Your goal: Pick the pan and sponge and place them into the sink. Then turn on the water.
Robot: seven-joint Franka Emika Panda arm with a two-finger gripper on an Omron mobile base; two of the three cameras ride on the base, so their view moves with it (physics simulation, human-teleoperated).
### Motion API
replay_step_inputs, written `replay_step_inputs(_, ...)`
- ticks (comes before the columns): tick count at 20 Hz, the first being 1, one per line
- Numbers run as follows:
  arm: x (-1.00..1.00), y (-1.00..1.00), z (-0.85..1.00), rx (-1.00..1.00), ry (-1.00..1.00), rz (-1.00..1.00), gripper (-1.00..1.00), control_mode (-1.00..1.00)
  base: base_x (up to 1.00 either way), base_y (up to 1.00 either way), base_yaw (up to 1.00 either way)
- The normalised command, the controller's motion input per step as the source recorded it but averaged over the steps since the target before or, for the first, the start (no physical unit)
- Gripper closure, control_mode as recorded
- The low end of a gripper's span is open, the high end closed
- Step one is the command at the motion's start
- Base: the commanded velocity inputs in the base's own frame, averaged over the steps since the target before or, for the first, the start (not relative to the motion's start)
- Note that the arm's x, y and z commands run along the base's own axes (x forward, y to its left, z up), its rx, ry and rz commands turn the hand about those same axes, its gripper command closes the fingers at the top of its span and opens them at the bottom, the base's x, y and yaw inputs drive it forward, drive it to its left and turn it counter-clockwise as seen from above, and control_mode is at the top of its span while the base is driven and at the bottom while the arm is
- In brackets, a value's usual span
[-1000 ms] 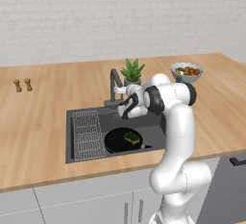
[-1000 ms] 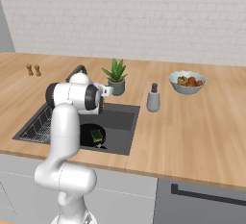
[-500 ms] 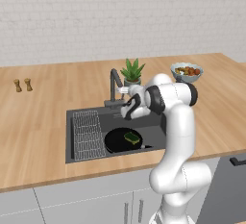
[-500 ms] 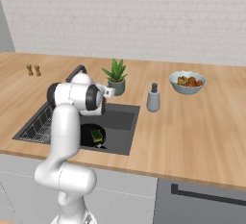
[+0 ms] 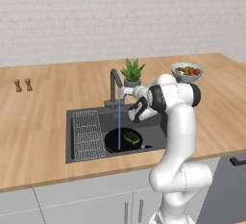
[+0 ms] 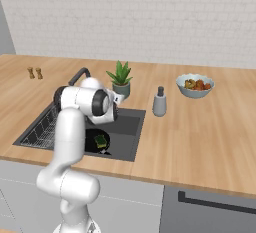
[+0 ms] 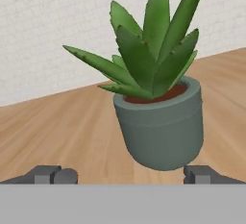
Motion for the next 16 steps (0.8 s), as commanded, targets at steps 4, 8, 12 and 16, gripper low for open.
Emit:
replay_step_inputs(4, 0.00, -0.63, 0.00, 0.05, 0.00, 0.02, -1.00, -1.00, 0.00, 0.00, 0.00)
replay_step_inputs(8, 0.00, -0.48, 0.00, 0.02, 0.00, 0.01, -1.00, -1.00, 0.00, 0.00, 0.00)
replay_step_inputs(12, 0.00, -0.17, 0.00, 0.00, 0.00, 0.00, -1.00, -1.00, 0.00, 0.00, 0.00)
replay_step_inputs(16, 0.00, 0.00, 0.00, 0.00, 0.00, 0.00, -1.00, -1.00, 0.00, 0.00, 0.00)
